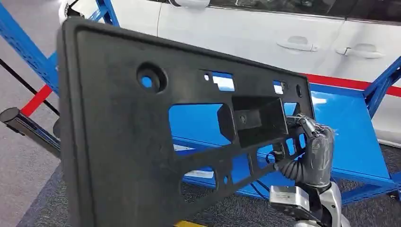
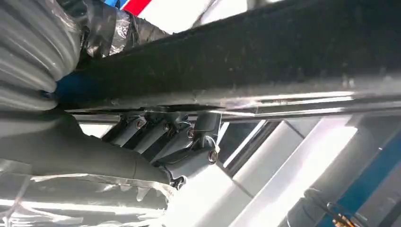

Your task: Take the parts from the cabinet and place them on the table.

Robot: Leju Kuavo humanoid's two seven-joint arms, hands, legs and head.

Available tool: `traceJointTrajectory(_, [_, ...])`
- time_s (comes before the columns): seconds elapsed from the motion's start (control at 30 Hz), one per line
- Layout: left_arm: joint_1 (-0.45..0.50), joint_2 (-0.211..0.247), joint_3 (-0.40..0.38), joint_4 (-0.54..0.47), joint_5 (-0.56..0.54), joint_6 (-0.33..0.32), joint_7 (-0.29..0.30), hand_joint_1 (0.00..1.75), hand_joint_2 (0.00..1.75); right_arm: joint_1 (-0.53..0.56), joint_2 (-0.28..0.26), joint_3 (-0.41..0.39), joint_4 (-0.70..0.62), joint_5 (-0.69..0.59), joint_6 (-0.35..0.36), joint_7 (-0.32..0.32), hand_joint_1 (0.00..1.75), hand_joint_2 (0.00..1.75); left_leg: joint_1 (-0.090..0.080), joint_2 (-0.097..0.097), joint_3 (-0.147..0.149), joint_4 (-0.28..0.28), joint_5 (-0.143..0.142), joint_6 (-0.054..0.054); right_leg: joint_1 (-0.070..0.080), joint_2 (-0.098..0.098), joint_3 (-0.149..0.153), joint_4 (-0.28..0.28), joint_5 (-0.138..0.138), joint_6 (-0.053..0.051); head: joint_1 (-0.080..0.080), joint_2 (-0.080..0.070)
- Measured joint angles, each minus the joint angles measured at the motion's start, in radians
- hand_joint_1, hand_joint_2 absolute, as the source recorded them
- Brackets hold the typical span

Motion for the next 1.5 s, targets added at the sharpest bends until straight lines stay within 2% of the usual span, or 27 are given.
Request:
traceJointTrajectory(0.03, [0.0, 0.001, 0.021, 0.0, 0.032, 0.064, 0.037, 0.0, 1.75, 0.031, 0.029, 0.013, -0.042, -0.089, 0.044, -0.089, 1.75, 1.75, 0.005, 0.002, -0.002, 0.006, -0.008, -0.02, -0.002, -0.001, -0.001, -0.004, 0.008, -0.026, 0.0, 0.0])
traceJointTrajectory(0.07, [0.0, 0.001, 0.026, 0.0, 0.039, 0.075, 0.043, 0.0, 1.75, 0.036, 0.037, 0.023, -0.05, -0.115, 0.055, -0.113, 1.75, 1.75, 0.004, 0.003, -0.017, 0.041, -0.034, -0.025, -0.003, -0.002, -0.001, -0.004, 0.008, -0.032, -0.005, 0.0])
traceJointTrajectory(0.17, [0.002, 0.002, 0.042, 0.0, 0.048, 0.079, 0.054, 0.0, 1.75, 0.073, 0.061, 0.056, -0.061, -0.238, 0.073, -0.227, 1.75, 1.75, 0.005, 0.004, -0.116, 0.267, -0.154, -0.033, 0.004, -0.01, -0.007, -0.003, 0.015, -0.043, -0.008, 0.0])
traceJointTrajectory(0.2, [0.003, 0.002, 0.045, 0.0, 0.048, 0.079, 0.055, 0.0, 1.75, 0.082, 0.07, 0.066, -0.061, -0.265, 0.078, -0.255, 1.75, 1.75, 0.005, 0.004, -0.128, 0.299, -0.159, -0.032, 0.007, -0.01, -0.009, -0.002, 0.015, -0.044, -0.007, 0.0])
traceJointTrajectory(0.27, [0.003, 0.003, 0.051, 0.0, 0.045, 0.077, 0.064, 0.0, 1.75, 0.098, 0.085, 0.082, -0.061, -0.29, 0.081, -0.283, 1.75, 1.75, 0.003, 0.004, -0.082, 0.227, -0.11, -0.023, 0.012, -0.009, -0.013, -0.001, 0.017, -0.046, -0.008, 0.0])
traceJointTrajectory(0.33, [0.001, 0.006, 0.051, 0.0, 0.025, 0.077, 0.09, 0.0, 1.75, 0.115, 0.101, 0.098, -0.065, -0.314, 0.092, -0.317, 1.75, 1.75, -0.006, 0.003, 0.027, 0.041, -0.035, 0.0, 0.017, -0.008, -0.012, -0.001, 0.019, -0.045, -0.009, 0.0])
traceJointTrajectory(0.37, [-0.002, 0.012, 0.051, 0.0, 0.018, 0.074, 0.103, 0.0, 1.75, 0.125, 0.111, 0.105, -0.067, -0.32, 0.096, -0.331, 1.75, 1.75, -0.009, 0.003, 0.047, -0.005, -0.046, 0.007, 0.019, -0.008, -0.013, 0.0, 0.022, -0.041, -0.005, 0.0])
traceJointTrajectory(0.5, [-0.001, 0.015, 0.051, 0.0, 0.013, 0.066, 0.124, 0.0, 1.75, 0.15, 0.138, 0.125, -0.066, -0.294, 0.082, -0.332, 1.75, 1.75, -0.016, 0.004, 0.044, -0.016, -0.016, 0.011, 0.014, -0.008, -0.015, -0.008, 0.037, -0.018, -0.009, 0.0])
traceJointTrajectory(0.53, [0.0, 0.015, 0.051, 0.0, 0.008, 0.062, 0.129, 0.0, 1.75, 0.155, 0.142, 0.129, -0.066, -0.294, 0.078, -0.333, 1.75, 1.75, -0.001, 0.011, 0.046, -0.036, 0.001, 0.016, 0.017, -0.007, -0.02, -0.002, 0.029, -0.014, -0.007, 0.0])
traceJointTrajectory(0.6, [-0.003, 0.019, 0.051, 0.0, -0.005, 0.052, 0.139, 0.0, 1.75, 0.161, 0.153, 0.138, -0.066, -0.294, 0.066, -0.336, 1.75, 1.75, -0.003, 0.014, 0.032, -0.045, 0.019, 0.027, 0.015, -0.005, -0.047, 0.066, -0.059, -0.007, 0.003, 0.0])
traceJointTrajectory(0.67, [-0.004, 0.025, 0.051, 0.0, -0.022, 0.041, 0.148, 0.0, 1.75, 0.169, 0.161, 0.145, -0.066, -0.289, 0.053, -0.336, 1.75, 1.75, -0.005, 0.015, 0.009, -0.042, 0.031, 0.027, 0.009, -0.006, -0.088, 0.21, -0.148, 0.001, 0.003, 0.0])
traceJointTrajectory(0.7, [-0.004, 0.026, 0.051, 0.0, -0.033, 0.036, 0.153, 0.0, 1.75, 0.175, 0.166, 0.146, -0.066, -0.28, 0.045, -0.336, 1.75, 1.75, -0.005, 0.015, -0.003, -0.039, 0.037, 0.026, 0.006, -0.006, -0.096, 0.258, -0.166, 0.006, 0.002, 0.0])
traceJointTrajectory(0.77, [-0.003, 0.028, 0.048, 0.0, -0.05, 0.029, 0.163, 0.0, 1.75, 0.181, 0.175, 0.15, -0.066, -0.269, 0.021, -0.336, 1.75, 1.75, -0.003, 0.015, -0.028, -0.029, 0.05, 0.022, -0.002, -0.006, -0.05, 0.226, -0.126, 0.014, 0.003, 0.0])
traceJointTrajectory(0.83, [-0.004, 0.028, 0.047, 0.0, -0.061, 0.024, 0.167, 0.0, 1.75, 0.182, 0.178, 0.159, -0.066, -0.261, 0.01, -0.334, 1.75, 1.75, 0.001, 0.015, -0.053, -0.013, 0.059, 0.012, -0.009, -0.008, 0.054, 0.076, -0.061, 0.02, 0.002, 0.0])
traceJointTrajectory(0.87, [-0.005, 0.031, 0.045, 0.0, -0.069, 0.022, 0.169, 0.0, 1.75, 0.184, 0.182, 0.162, -0.067, -0.257, 0.007, -0.333, 1.75, 1.75, 0.001, 0.015, -0.063, -0.002, 0.063, 0.006, -0.012, -0.008, 0.101, -0.007, -0.082, 0.022, 0.003, 0.0])
traceJointTrajectory(0.9, [-0.005, 0.032, 0.042, 0.0, -0.078, 0.016, 0.17, 0.0, 1.75, 0.192, 0.187, 0.162, -0.069, -0.253, 0.006, -0.333, 1.75, 1.75, -0.001, 0.014, -0.068, 0.003, 0.067, -0.001, 0.003, -0.001, 0.106, -0.011, -0.076, 0.006, 0.001, 0.0])
traceJointTrajectory(1.0, [-0.005, 0.034, 0.032, 0.0, -0.098, 0.002, 0.174, 0.0, 1.75, 0.207, 0.199, 0.162, -0.079, -0.233, 0.003, -0.33, 1.75, 1.75, 0.0, 0.012, -0.066, -0.003, 0.09, -0.023, 0.008, 0.002, 0.084, -0.006, -0.065, -0.019, -0.004, 0.0])
traceJointTrajectory(1.03, [-0.004, 0.035, 0.029, 0.0, -0.099, 0.0, 0.174, 0.0, 1.75, 0.211, 0.201, 0.162, -0.081, -0.229, 0.003, -0.329, 1.75, 1.75, 0.001, 0.009, -0.07, -0.003, 0.095, -0.03, -0.001, 0.0, 0.076, -0.015, -0.051, -0.032, -0.003, 0.0])
traceJointTrajectory(1.1, [-0.005, 0.039, 0.022, 0.0, -0.1, -0.003, 0.176, 0.0, 1.75, 0.216, 0.21, 0.162, -0.086, -0.225, 0.003, -0.328, 1.75, 1.75, 0.007, 0.009, -0.098, 0.054, -0.002, -0.038, -0.001, -0.003, 0.053, -0.013, -0.029, -0.05, -0.01, 0.0])
traceJointTrajectory(1.17, [-0.004, 0.038, 0.018, 0.0, -0.1, -0.005, 0.176, 0.0, 1.75, 0.22, 0.216, 0.162, -0.088, -0.224, 0.003, -0.328, 1.75, 1.75, 0.008, 0.01, -0.133, 0.205, -0.124, -0.046, 0.004, -0.004, 0.023, -0.012, -0.005, -0.056, -0.02, 0.0])
traceJointTrajectory(1.2, [-0.006, 0.038, 0.017, 0.0, -0.101, -0.006, 0.176, 0.0, 1.75, 0.221, 0.217, 0.162, -0.088, -0.224, 0.003, -0.328, 1.75, 1.75, 0.008, 0.01, -0.142, 0.273, -0.149, -0.048, 0.007, -0.004, 0.006, -0.011, 0.007, -0.056, -0.02, 0.0])
traceJointTrajectory(1.23, [-0.007, 0.038, 0.016, 0.0, -0.101, -0.006, 0.176, 0.0, 1.75, 0.223, 0.218, 0.162, -0.088, -0.224, 0.003, -0.328, 1.75, 1.75, 0.008, 0.01, -0.137, 0.306, -0.141, -0.049, 0.01, -0.004, -0.005, -0.01, 0.018, -0.056, -0.021, 0.0])
traceJointTrajectory(1.3, [-0.008, 0.038, 0.016, 0.0, -0.101, -0.006, 0.176, 0.0, 1.75, 0.225, 0.219, 0.162, -0.088, -0.224, 0.003, -0.328, 1.75, 1.75, 0.007, 0.009, -0.069, 0.255, -0.076, -0.04, 0.014, -0.004, -0.036, -0.007, 0.04, -0.055, -0.022, 0.0])
traceJointTrajectory(1.37, [-0.01, 0.039, 0.016, 0.0, -0.101, -0.006, 0.176, 0.0, 1.75, 0.226, 0.222, 0.162, -0.092, -0.224, 0.003, -0.328, 1.75, 1.75, 0.001, 0.007, 0.068, 0.078, -0.052, -0.019, 0.017, -0.001, -0.056, -0.006, 0.06, -0.052, -0.023, 0.0])
traceJointTrajectory(1.4, [-0.014, 0.044, 0.016, 0.0, -0.102, -0.006, 0.176, 0.0, 1.75, 0.228, 0.224, 0.162, -0.095, -0.224, 0.003, -0.328, 1.75, 1.75, -0.006, 0.007, 0.131, -0.011, -0.088, -0.008, 0.021, -0.002, -0.062, -0.006, 0.067, -0.046, -0.022, 0.0])
traceJointTrajectory(1.47, [-0.016, 0.044, 0.014, 0.0, -0.104, -0.005, 0.176, 0.0, 1.75, 0.228, 0.225, 0.162, -0.097, -0.224, 0.003, -0.328, 1.75, 1.75, -0.014, 0.005, 0.133, -0.044, -0.08, -0.006, 0.013, -0.008, -0.06, -0.014, 0.086, -0.032, -0.023, 0.0])
traceJointTrajectory(1.5, [-0.017, 0.044, 0.013, 0.0, -0.104, -0.006, 0.176, 0.0, 1.75, 0.228, 0.226, 0.162, -0.097, -0.224, 0.003, -0.328, 1.75, 1.75, -0.017, 0.005, 0.13, -0.046, -0.076, -0.001, 0.01, -0.008, -0.061, -0.02, 0.096, -0.026, -0.035, 0.0])
